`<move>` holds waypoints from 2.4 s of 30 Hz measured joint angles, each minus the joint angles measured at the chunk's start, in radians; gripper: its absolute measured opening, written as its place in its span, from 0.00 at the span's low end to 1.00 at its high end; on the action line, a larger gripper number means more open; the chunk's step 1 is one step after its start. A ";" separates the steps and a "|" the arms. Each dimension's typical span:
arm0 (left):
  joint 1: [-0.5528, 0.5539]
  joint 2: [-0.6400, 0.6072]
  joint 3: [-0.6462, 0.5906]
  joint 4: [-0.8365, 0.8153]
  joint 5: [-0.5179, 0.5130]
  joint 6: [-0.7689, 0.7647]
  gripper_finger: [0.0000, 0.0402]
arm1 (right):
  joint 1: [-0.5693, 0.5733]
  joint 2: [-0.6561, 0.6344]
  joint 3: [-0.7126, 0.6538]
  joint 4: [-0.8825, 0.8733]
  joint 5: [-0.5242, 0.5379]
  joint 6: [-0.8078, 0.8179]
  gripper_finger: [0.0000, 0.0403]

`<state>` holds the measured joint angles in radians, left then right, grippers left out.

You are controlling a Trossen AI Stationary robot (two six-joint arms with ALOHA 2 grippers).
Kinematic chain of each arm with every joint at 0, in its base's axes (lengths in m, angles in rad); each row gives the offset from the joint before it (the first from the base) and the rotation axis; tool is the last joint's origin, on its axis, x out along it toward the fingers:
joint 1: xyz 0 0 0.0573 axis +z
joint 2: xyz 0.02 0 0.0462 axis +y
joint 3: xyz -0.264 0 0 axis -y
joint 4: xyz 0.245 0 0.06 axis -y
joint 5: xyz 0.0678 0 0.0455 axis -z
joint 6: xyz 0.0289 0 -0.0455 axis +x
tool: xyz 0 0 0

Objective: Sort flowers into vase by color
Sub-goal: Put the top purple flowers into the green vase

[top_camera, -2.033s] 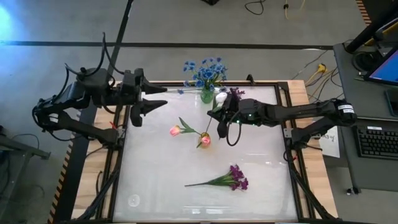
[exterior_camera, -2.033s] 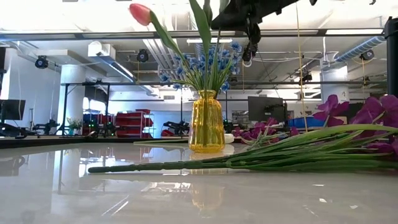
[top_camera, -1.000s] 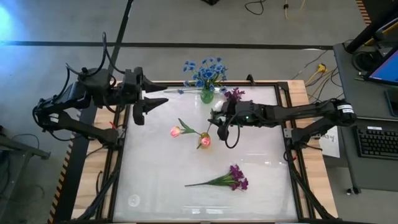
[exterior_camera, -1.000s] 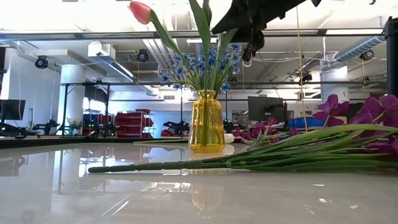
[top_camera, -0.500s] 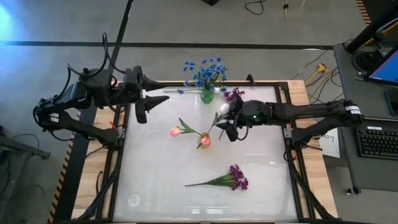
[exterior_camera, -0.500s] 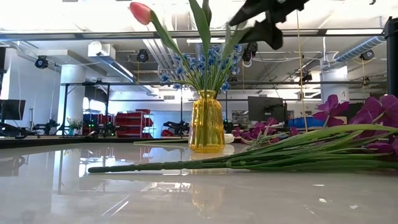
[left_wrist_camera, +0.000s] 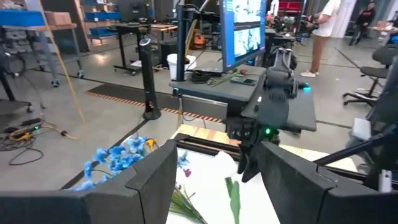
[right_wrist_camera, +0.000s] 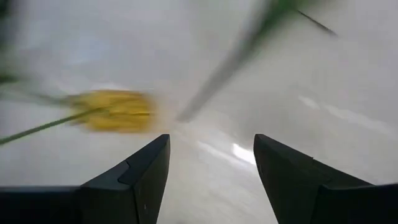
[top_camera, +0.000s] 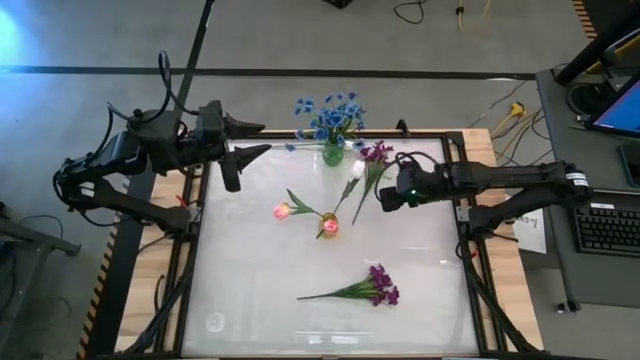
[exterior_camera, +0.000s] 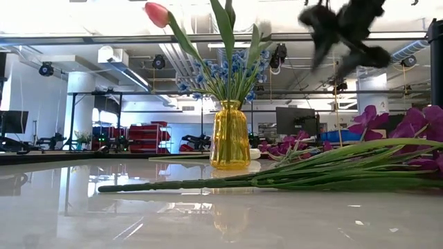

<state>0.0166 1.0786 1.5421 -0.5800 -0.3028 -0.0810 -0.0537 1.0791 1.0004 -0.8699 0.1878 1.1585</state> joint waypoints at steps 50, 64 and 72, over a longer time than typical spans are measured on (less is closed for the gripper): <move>0.005 -0.007 0.000 -0.023 -0.054 0.013 0.52 | -0.337 0.334 -0.171 0.023 0.093 -0.149 0.04; 0.005 -0.007 0.000 -0.022 -0.055 0.020 0.52 | -0.294 -0.017 -0.189 0.006 0.108 -0.075 0.03; 0.005 0.010 0.000 0.027 0.114 0.011 0.52 | -0.226 -0.243 -0.157 0.077 0.229 -0.089 0.03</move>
<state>0.0212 1.0885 1.5421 -0.5535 -0.1884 -0.0696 -0.2794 0.8362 0.8437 -0.7924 0.4172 1.0694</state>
